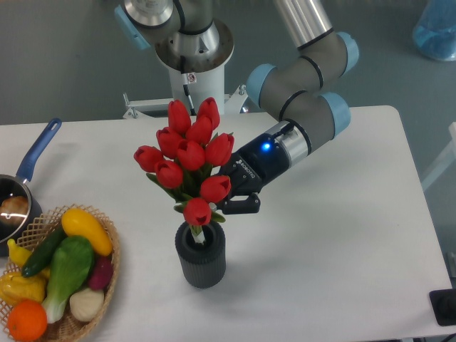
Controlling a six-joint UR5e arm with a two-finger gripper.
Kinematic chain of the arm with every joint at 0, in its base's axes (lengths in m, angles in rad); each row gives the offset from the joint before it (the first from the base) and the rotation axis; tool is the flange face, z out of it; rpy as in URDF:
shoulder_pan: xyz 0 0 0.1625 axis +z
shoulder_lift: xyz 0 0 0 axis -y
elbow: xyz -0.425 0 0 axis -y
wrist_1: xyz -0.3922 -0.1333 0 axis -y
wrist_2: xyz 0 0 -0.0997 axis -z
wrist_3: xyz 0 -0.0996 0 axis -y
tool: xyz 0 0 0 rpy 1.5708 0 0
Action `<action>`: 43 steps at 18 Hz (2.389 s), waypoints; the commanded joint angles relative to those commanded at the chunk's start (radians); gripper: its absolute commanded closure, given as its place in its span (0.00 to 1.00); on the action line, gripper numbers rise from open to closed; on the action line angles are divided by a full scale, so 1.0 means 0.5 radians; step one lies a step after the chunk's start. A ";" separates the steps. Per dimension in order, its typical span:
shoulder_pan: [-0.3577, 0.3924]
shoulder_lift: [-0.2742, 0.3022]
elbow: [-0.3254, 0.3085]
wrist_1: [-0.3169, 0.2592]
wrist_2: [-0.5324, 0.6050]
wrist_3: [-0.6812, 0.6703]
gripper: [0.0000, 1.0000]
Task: Insert the flowers into the vase
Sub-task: 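Lower the tulip stems into the vase opening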
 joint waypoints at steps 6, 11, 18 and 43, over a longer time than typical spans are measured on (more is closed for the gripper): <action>0.009 -0.012 -0.009 0.000 0.003 0.000 0.83; 0.012 -0.018 -0.012 0.000 0.000 0.003 0.83; 0.034 -0.083 -0.009 0.000 -0.003 0.000 0.83; 0.034 -0.236 -0.055 0.000 -0.098 0.080 0.83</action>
